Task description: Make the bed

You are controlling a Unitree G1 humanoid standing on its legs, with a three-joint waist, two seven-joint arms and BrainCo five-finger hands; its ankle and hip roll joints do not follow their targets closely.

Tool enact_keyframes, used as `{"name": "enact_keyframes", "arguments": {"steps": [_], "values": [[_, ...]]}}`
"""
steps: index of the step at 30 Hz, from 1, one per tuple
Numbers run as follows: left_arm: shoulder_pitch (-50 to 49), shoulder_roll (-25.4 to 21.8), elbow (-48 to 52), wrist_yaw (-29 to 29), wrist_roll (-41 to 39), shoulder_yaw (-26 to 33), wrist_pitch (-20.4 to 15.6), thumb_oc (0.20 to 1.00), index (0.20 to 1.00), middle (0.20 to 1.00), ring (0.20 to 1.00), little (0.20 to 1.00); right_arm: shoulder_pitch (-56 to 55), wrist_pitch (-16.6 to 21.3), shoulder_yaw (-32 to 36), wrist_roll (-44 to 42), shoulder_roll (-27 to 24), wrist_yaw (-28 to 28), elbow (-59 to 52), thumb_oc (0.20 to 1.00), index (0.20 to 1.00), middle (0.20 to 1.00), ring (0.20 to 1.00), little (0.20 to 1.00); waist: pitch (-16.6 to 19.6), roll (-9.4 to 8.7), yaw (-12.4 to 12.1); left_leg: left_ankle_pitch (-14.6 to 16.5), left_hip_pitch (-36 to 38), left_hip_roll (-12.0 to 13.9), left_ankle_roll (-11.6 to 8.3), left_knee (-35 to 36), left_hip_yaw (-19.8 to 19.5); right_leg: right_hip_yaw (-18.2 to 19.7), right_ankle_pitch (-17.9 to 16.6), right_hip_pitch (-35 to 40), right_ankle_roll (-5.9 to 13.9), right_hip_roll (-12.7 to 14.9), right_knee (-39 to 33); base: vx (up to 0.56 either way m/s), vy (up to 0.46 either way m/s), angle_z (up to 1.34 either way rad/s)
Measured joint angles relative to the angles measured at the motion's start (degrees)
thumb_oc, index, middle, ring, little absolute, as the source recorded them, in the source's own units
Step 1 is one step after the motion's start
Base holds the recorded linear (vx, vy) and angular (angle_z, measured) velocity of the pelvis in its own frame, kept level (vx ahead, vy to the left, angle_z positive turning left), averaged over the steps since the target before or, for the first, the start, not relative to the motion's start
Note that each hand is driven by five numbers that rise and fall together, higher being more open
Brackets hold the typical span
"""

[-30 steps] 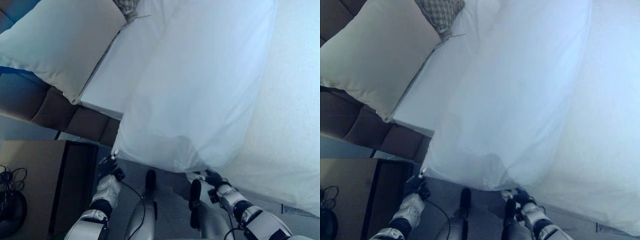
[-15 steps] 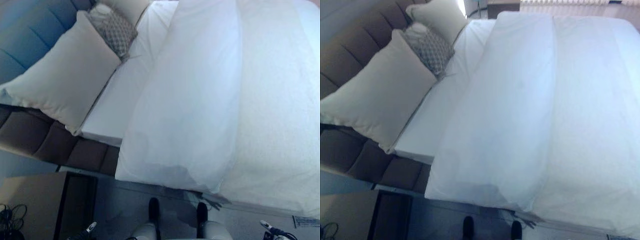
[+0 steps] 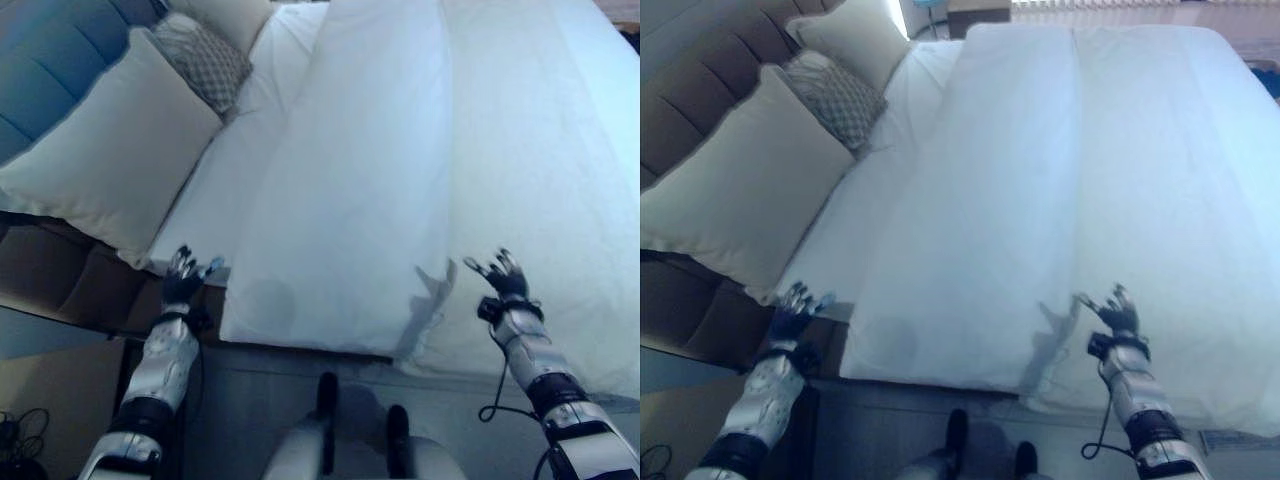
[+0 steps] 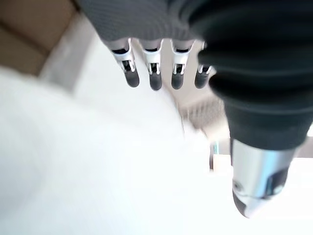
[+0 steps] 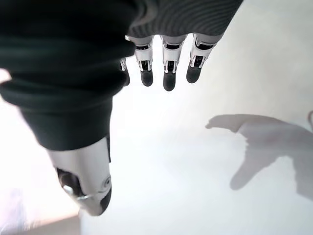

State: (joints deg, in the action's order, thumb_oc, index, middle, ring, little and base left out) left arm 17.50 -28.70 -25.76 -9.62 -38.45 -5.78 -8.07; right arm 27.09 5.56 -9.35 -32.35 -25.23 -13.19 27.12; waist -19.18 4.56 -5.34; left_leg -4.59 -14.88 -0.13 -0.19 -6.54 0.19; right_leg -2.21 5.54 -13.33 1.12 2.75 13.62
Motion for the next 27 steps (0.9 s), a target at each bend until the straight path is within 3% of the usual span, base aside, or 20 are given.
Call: {"name": "enact_keyframes", "arguments": {"steps": [2, 6, 8, 12, 13, 16, 21, 27], "values": [[3.70, -1.92, 0.78, 1.66, -2.87, -2.66, 0.05, 1.000, 1.000, 1.000, 1.000, 1.000, 5.44, -0.03, -5.02, 0.15, -0.18, 1.03, -0.54, 1.000, 1.000, 1.000, 1.000, 1.000, -0.37, -0.52, -0.27, 0.28, -1.58, -0.34, 0.83, -1.32, 2.23, -1.44, -0.51, -1.95, 1.82, 2.54, 2.43, 0.05, 0.262, -0.50], [18.39, -6.33, 0.31, 3.80, -8.62, -8.20, -0.30, 1.000, 1.000, 1.000, 1.000, 1.000, 17.49, 0.51, -10.48, -2.30, 0.08, 1.69, -0.16, 1.000, 1.000, 1.000, 1.000, 1.000, -3.89, -1.10, 1.12, 1.81, -4.62, -1.36, 2.13, -5.18, 3.04, -1.55, -0.66, -4.51, 2.65, 4.00, 4.84, 0.05, 0.163, -0.06], [23.20, -6.81, 0.24, 4.61, -11.86, -9.57, -0.52, 1.000, 1.000, 1.000, 1.000, 1.000, 22.07, 0.71, -12.22, -4.65, 0.44, 2.15, 0.06, 1.000, 1.000, 1.000, 1.000, 1.000, -5.32, -1.15, 0.50, 1.79, -5.85, -1.00, 2.23, -5.61, 3.91, -1.88, -1.19, -5.19, 2.67, 4.07, 3.37, 0.04, 0.053, -0.22], [29.50, -5.94, -1.79, 5.57, -19.99, -13.15, -0.44, 1.000, 1.000, 1.000, 1.000, 1.000, 30.66, 2.17, -14.24, -15.40, 4.87, 2.90, 4.50, 1.000, 1.000, 1.000, 1.000, 1.000, -6.39, -1.65, -0.25, 0.33, -8.93, -0.07, 2.06, -2.98, 5.29, -2.19, -5.95, -7.47, 2.76, 2.81, -3.17, 0.09, 0.009, -0.29], [32.12, -5.24, -2.55, 6.01, -21.63, -14.72, -0.10, 1.000, 1.000, 1.000, 1.000, 1.000, 32.49, 2.66, -14.85, -17.93, 5.43, 2.91, 5.30, 1.000, 1.000, 1.000, 1.000, 1.000, -7.25, -1.79, 0.15, -0.61, -9.80, -0.21, 2.23, -2.31, 5.01, -2.15, -7.14, -7.98, 2.61, 2.26, -4.27, 0.15, -0.030, 0.11], [35.69, -1.75, -3.52, 6.29, -26.07, -16.08, 0.01, 1.000, 1.000, 1.000, 1.000, 1.000, 33.41, 3.32, -15.83, -23.62, 7.36, 2.91, 5.83, 1.000, 1.000, 1.000, 1.000, 1.000, -9.23, -2.48, 2.76, -1.43, -9.98, -0.72, 2.11, -1.48, 2.64, -1.94, -6.55, -7.59, 3.18, 2.47, -4.08, 0.07, -0.049, 0.32], [40.38, 2.80, -9.55, 5.50, -28.71, -16.48, -0.15, 1.000, 1.000, 1.000, 1.000, 1.000, 38.07, 6.30, -16.08, -30.76, 11.63, 2.48, 13.17, 1.000, 1.000, 1.000, 1.000, 1.000, -9.49, -2.61, 2.97, -2.86, -11.28, -0.40, 1.11, 0.30, 0.88, -2.98, -6.44, -8.57, 3.04, 1.69, -5.15, 0.02, -0.112, 0.13], [45.22, 2.74, -17.34, 0.61, -28.56, -15.32, -1.03, 1.000, 1.000, 1.000, 1.000, 1.000, 45.22, 6.55, -15.88, -33.06, 11.35, -1.53, 23.23, 1.000, 1.000, 1.000, 1.000, 1.000, -9.47, -2.64, 2.81, -6.35, -20.61, 1.19, -1.28, 1.84, -2.98, -5.80, -7.34, -17.54, 1.47, -0.08, -4.48, 0.02, -0.100, 0.19]]}}
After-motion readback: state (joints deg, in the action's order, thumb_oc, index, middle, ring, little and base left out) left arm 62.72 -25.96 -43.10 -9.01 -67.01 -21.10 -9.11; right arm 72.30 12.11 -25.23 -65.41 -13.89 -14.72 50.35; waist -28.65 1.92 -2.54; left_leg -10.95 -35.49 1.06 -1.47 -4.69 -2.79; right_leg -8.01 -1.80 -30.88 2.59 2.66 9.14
